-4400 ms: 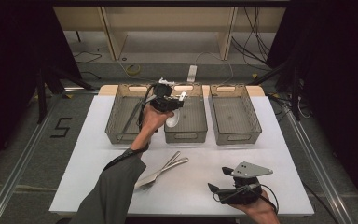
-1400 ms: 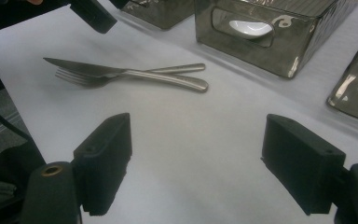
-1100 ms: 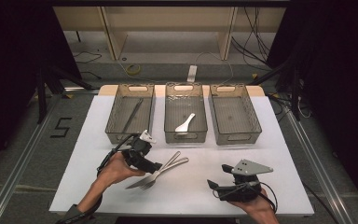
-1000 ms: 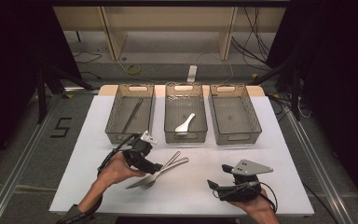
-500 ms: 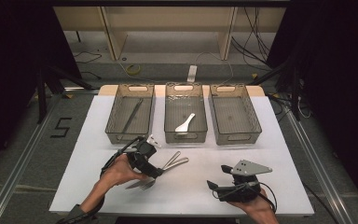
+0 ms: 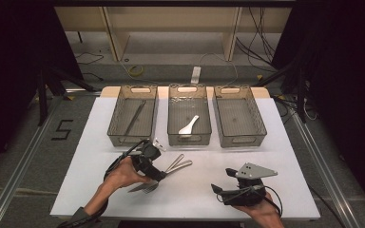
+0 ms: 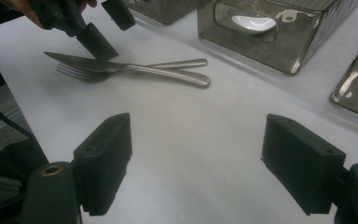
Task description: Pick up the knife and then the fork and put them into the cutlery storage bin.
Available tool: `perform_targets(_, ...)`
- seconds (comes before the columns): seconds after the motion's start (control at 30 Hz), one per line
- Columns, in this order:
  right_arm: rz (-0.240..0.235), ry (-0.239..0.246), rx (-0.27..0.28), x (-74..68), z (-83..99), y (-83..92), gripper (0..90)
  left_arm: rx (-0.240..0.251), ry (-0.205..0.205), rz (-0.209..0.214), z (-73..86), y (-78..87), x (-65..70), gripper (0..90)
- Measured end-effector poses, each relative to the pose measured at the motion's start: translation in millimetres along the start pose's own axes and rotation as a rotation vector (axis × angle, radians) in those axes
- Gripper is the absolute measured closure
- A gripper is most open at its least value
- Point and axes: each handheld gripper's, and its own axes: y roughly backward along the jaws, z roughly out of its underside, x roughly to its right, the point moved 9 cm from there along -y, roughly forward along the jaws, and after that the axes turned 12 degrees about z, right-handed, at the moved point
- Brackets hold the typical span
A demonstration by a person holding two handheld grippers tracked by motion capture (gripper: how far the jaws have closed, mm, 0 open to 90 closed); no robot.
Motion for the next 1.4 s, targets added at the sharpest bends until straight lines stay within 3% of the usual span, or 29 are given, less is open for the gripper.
perform_targets(0.63,0.004,0.018,-0.008,-2.7,0.9,-0.5,25.1,-0.108,-0.043,-0.002,3.4,-19.5,7.5,44.1)
perform_targets(0.93,0.004,0.017,-0.009,-3.4,1.1,-0.1,25.0,-0.122,-0.060,-0.016,2.5,-25.9,6.9,55.8)
perform_targets(1.17,0.005,0.016,-0.008,-2.9,1.3,0.2,25.1,-0.132,-0.082,-0.002,2.8,-29.4,10.2,69.1)
perform_targets(1.4,0.004,0.019,-0.011,-3.4,1.6,0.2,25.1,-0.122,-0.064,0.004,2.2,-28.6,7.6,77.5)
